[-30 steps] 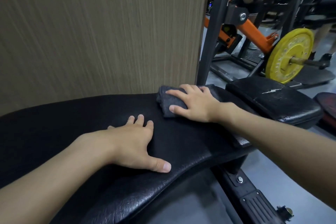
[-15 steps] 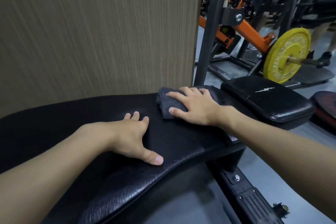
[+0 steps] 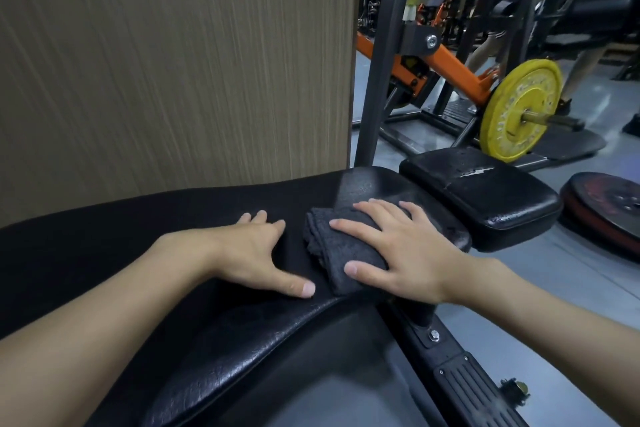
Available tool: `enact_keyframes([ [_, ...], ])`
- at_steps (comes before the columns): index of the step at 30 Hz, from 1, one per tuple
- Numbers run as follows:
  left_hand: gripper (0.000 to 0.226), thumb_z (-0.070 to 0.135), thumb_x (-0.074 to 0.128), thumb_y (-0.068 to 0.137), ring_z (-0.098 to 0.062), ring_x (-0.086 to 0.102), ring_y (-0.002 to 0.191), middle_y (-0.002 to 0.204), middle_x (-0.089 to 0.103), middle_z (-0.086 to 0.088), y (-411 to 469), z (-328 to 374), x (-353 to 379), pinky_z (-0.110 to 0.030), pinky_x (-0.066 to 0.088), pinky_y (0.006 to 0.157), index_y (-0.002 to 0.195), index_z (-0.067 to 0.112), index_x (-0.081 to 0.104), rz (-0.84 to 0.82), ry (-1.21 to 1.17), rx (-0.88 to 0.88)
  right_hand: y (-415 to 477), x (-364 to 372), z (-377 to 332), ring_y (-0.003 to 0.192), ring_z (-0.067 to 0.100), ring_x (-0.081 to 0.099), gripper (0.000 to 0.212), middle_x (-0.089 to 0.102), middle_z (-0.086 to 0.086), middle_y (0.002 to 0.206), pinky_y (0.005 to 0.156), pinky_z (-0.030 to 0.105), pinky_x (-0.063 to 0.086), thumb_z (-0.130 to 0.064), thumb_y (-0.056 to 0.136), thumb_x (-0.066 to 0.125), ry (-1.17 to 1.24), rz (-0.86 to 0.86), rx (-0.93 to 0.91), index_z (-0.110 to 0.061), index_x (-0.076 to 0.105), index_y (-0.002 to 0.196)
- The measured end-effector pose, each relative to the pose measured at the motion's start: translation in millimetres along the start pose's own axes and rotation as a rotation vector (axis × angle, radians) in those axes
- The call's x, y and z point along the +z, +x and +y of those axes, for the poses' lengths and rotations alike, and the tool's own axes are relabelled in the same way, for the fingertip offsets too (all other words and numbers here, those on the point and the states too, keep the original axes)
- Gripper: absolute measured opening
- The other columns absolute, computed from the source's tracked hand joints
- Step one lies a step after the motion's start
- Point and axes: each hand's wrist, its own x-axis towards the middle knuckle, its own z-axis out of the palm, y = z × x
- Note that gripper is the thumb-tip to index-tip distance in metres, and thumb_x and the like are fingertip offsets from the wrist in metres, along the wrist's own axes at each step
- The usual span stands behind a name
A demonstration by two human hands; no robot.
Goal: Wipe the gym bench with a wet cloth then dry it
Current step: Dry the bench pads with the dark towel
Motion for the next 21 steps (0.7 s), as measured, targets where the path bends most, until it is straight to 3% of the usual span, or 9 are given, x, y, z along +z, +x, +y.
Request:
enact_keyframes([
  [5,0.14,0.09,0.06,0.054,-0.028,-0.017,0.149,0.163,-0.019,-0.007,10.8,1.3,2.4,-0.056,0.011,0.12,0.155,0.024,-0.011,-0.03,0.036,-0.014,68.9,6.6,30.1,0.148,0.02,0.016,0.066,0.026,0.001,0.158,0.117,0.058,0.01,-0.076,0.09,0.022,0.027,-0.014,0.079,-0.052,0.016,0.151],
  [12,0.138,0.08,0.068,0.06,-0.029,-0.021,0.148,0.161,-0.024,-0.009,16.7,6.4,-3.6,-0.049,0.006,0.122,0.155,0.023,-0.015,-0.051,0.022,-0.018,150.3,14.3,65.6,0.142,0.027,0.027,0.065,0.033,0.0,0.152,0.112,0.061,0.017,-0.081,0.086,0.02,0.036,-0.043,0.201,-0.057,0.017,0.147],
  [21,0.138,0.081,0.067,0.058,-0.028,-0.022,0.147,0.161,-0.024,-0.006,19.3,3.9,-2.8,-0.049,0.004,0.122,0.155,0.026,-0.014,-0.052,0.003,-0.024,122.6,13.3,65.1,0.142,0.028,0.028,0.068,0.032,0.001,0.153,0.113,0.059,0.016,-0.081,0.085,0.016,0.03,-0.025,0.226,-0.055,0.016,0.148],
])
